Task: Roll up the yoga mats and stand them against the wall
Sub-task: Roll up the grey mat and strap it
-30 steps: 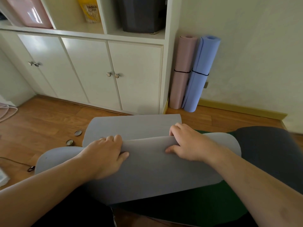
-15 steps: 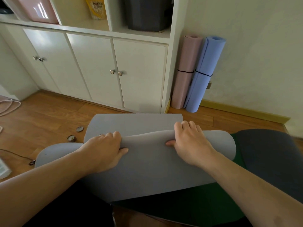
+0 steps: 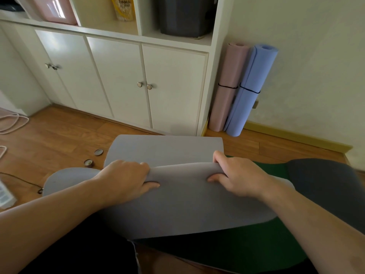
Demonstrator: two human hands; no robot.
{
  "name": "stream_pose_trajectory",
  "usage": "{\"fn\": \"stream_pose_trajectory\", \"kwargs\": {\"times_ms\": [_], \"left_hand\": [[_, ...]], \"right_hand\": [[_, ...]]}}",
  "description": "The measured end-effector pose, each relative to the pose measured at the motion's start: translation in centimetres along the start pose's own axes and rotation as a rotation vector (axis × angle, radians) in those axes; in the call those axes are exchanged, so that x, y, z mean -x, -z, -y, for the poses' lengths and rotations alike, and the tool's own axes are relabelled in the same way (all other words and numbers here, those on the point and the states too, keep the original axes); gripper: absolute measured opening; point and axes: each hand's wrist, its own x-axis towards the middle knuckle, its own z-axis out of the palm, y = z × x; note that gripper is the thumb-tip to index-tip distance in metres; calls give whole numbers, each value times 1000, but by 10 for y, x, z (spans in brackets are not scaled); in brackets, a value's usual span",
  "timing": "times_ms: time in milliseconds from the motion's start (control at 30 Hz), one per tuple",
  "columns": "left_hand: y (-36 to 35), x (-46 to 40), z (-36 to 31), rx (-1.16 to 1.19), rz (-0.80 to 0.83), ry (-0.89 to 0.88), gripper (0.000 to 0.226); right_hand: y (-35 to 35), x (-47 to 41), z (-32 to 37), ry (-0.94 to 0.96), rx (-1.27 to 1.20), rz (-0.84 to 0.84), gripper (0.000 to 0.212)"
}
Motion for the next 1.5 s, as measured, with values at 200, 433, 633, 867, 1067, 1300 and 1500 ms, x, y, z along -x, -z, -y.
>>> {"fn": "stream_pose_trajectory", "kwargs": {"times_ms": [200, 433, 633, 867, 1067, 1300, 1500], "left_hand": [[5, -3, 5, 58, 126, 0, 53], [-2, -3, 7, 197, 158, 9, 44], [6, 1, 7, 346, 176, -75, 32], [10, 2, 3, 358, 97, -74, 26], [1, -4, -4, 229, 82, 37, 28], [1, -2, -4, 262, 104, -5, 44], [8, 0, -7, 267, 44, 2, 27]], "right_hand": [[4, 4, 2, 27, -26, 54, 36], [3, 6, 1, 63, -109, 70, 28], [3, 8, -8, 82, -198, 24, 20], [5, 2, -3, 30, -119, -62, 12], [-8, -4, 15, -15, 138, -59, 26], [6, -2, 11, -20, -10, -2, 43], [1, -6, 8, 22, -74, -83, 19]]}}
